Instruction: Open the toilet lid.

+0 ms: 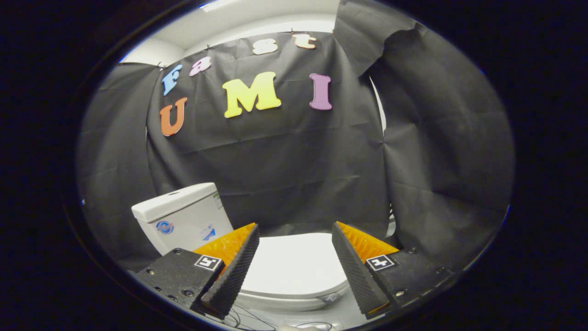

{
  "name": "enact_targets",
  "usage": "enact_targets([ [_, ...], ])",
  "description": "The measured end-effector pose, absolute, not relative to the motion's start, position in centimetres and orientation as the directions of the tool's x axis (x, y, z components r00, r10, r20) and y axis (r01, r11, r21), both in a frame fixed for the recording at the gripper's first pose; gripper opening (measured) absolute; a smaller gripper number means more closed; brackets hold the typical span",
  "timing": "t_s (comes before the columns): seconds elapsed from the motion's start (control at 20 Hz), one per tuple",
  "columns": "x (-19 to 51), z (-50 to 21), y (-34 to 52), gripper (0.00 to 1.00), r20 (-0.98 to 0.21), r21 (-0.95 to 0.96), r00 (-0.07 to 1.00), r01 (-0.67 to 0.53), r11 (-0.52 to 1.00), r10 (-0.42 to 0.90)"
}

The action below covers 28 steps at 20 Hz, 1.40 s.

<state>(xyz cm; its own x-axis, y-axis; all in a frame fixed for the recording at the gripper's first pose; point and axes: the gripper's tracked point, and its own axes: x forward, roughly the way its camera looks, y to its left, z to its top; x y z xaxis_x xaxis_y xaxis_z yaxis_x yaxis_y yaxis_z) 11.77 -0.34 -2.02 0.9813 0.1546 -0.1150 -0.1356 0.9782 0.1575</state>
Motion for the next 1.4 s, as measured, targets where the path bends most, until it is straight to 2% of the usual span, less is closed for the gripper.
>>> enact_targets([
  [0.3, 14.1, -10.1, -4.0, 1.0, -0.258, 0.379, 0.938, -0.122, 0.918, 0.231],
  [0.7, 14.8, -18.4, -7.1, 0.99, -0.397, 0.504, 0.887, -0.003, 0.864, 0.235],
  [0.9, 14.2, -21.3, -8.0, 0.99, -0.446, 0.61, 0.853, 0.067, 0.789, 0.272],
  [1.2, 14.4, -24.7, -7.7, 0.91, -0.484, 0.71, 0.818, 0.16, 0.686, 0.311],
  [1.4, 14.4, -27.3, -7.3, 0.81, -0.516, 0.756, 0.787, 0.233, 0.611, 0.338],
])
